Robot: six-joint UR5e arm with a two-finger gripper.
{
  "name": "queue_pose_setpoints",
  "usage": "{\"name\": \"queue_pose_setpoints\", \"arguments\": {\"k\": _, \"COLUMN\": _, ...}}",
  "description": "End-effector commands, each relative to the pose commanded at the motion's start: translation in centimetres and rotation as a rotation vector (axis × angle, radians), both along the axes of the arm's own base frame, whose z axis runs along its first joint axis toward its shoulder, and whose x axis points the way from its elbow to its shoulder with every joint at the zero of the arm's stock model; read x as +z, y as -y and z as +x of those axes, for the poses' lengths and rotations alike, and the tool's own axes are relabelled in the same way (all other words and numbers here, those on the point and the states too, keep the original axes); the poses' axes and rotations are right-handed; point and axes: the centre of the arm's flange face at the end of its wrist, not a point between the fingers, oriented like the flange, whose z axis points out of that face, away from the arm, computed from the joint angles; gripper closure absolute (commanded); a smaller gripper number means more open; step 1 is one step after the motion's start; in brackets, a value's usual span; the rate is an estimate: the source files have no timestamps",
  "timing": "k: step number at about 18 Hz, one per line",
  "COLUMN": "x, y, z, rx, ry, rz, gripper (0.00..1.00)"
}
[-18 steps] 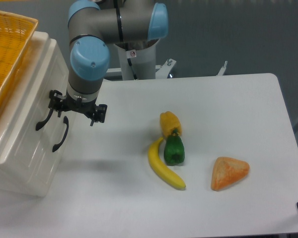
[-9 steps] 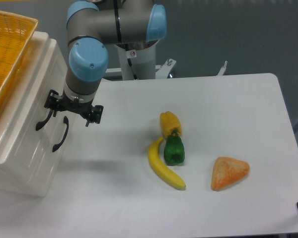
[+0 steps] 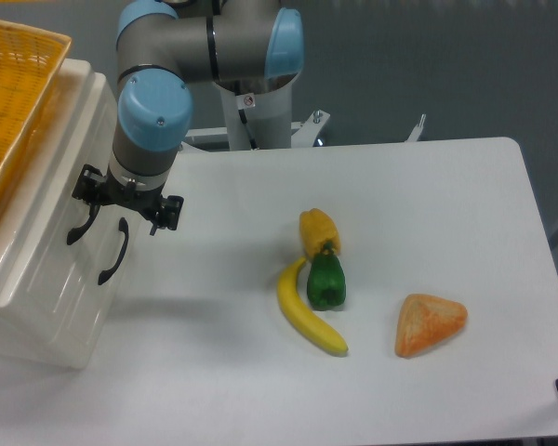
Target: Slide open the top white drawer
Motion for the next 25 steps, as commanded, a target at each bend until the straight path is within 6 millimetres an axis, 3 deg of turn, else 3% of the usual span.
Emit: {"name": "queue_pose_setpoints", "arguments": {"k": 25, "x": -0.8, "y": 0.2, "z": 1.1, "rx": -0.018, "ry": 0.007, "rz": -0.026, "gripper": 0.0}}
